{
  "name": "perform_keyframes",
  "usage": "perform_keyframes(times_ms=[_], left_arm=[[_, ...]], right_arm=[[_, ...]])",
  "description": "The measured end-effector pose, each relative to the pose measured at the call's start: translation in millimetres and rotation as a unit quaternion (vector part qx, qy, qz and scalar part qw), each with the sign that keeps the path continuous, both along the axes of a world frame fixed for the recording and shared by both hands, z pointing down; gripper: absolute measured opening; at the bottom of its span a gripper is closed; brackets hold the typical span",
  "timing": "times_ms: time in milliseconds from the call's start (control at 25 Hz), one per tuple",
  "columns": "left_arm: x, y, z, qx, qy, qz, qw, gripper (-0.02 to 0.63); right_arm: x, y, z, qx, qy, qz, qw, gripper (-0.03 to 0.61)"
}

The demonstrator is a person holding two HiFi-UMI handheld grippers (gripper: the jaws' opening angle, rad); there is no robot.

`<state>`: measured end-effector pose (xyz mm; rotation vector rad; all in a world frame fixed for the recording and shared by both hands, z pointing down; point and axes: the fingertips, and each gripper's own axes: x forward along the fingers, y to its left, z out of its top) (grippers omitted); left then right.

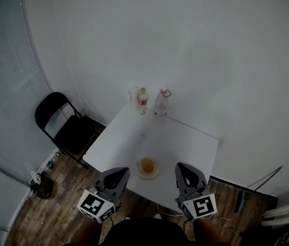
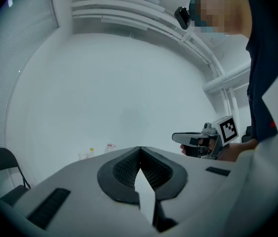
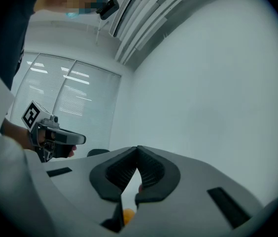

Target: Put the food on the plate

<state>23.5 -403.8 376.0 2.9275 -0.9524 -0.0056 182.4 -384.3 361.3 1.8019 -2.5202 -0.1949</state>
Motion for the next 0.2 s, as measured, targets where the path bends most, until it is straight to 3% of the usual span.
perform_keyframes(times_ms=[200], left_arm=[[-5.2, 2.4, 1.5, 0.007, 0.002, 0.001, 1.0000, 0.020]], right_arm=[[0.4, -5.5, 6.2, -0.007, 0.002, 0.004, 1.000, 0.021]])
